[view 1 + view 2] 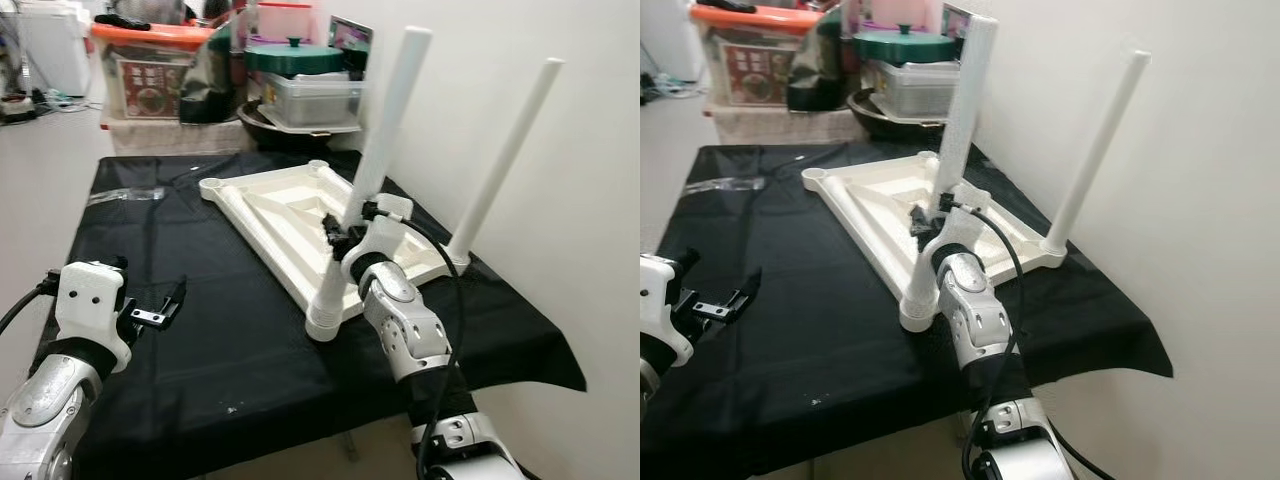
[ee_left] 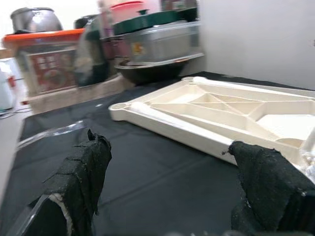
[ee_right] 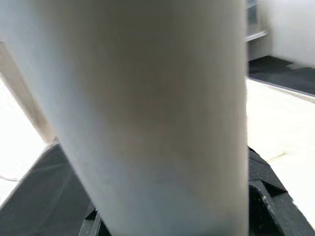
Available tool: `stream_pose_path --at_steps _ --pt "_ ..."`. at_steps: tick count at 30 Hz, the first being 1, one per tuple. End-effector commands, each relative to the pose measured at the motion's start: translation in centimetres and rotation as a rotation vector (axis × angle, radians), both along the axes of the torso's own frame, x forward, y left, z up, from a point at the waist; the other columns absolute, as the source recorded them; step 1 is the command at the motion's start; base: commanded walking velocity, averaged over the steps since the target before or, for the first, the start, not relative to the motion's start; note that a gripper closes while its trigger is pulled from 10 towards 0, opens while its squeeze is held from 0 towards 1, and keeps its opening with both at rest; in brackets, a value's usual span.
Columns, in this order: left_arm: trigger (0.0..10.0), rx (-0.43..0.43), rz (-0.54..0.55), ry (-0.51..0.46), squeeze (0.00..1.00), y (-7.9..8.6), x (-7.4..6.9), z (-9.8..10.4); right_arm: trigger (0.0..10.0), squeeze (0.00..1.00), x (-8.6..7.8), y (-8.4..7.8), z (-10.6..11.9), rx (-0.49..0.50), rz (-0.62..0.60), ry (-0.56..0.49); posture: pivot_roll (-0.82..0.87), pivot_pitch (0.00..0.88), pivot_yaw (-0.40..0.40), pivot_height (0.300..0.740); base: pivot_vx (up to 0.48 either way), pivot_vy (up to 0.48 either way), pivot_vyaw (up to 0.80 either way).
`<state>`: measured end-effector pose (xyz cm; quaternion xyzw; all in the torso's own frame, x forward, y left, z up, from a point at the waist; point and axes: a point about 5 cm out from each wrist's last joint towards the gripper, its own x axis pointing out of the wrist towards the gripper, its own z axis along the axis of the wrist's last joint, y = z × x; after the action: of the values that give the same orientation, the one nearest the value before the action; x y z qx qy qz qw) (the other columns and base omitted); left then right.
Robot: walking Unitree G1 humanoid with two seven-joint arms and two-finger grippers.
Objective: Building children table
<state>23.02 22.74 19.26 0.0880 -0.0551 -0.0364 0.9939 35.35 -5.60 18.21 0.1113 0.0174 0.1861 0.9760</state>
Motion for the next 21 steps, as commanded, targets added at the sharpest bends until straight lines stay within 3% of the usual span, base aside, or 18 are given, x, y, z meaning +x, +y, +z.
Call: stream_pose_path --at_steps 1,2,4,6,8,11,21 --pt "10.0 -0.001 -0.019 0.033 0.0 -0.4 0.2 -0.5 0.0 0.0 -1.4 2.3 -0.9 0.023 0.295 0.005 0.14 0.0 -0.097 0.74 0.0 0.0 0.0" --pt "10.0 -0.001 -0.022 0.035 0.0 -0.4 0.2 -0.6 0.0 0.0 -2.0 2.4 -0.6 0.0 0.452 -0.056 0.14 0.0 -0.099 0.74 0.0 0.0 0.0" --pt "10.0 -0.002 -0.025 0.037 0.0 -0.4 0.3 -0.6 0.0 0.0 -2.7 1.8 -0.4 -0.079 0.603 -0.132 0.14 0.0 -0.102 0.74 0.0 0.0 0.0" --pt "10.0 -0.002 -0.025 0.037 0.0 -0.4 0.3 -0.6 0.0 0.0 -2.7 1.8 -0.4 -0.079 0.603 -0.132 0.14 0.0 -0.102 0.74 0.0 0.0 0.0" --pt "10.0 -0.001 -0.025 0.035 0.0 -0.3 0.4 -0.6 0.0 0.0 -2.9 1.3 -0.2 -0.174 0.734 -0.171 0.13 0.0 -0.104 0.74 0.0 0.0 0.0" --pt "10.0 -0.002 -0.025 0.033 0.0 -0.4 0.4 -0.6 0.0 0.0 -2.8 1.1 0.1 -0.254 0.826 -0.212 0.14 0.0 -0.111 0.74 0.0 0.0 0.0" --pt "10.0 -0.005 -0.02 0.032 0.0 -0.5 0.3 -0.6 0.0 0.0 -1.7 1.3 0.7 -0.31 0.878 -0.21 0.16 0.0 -0.13 0.74 0.0 0.0 0.0"
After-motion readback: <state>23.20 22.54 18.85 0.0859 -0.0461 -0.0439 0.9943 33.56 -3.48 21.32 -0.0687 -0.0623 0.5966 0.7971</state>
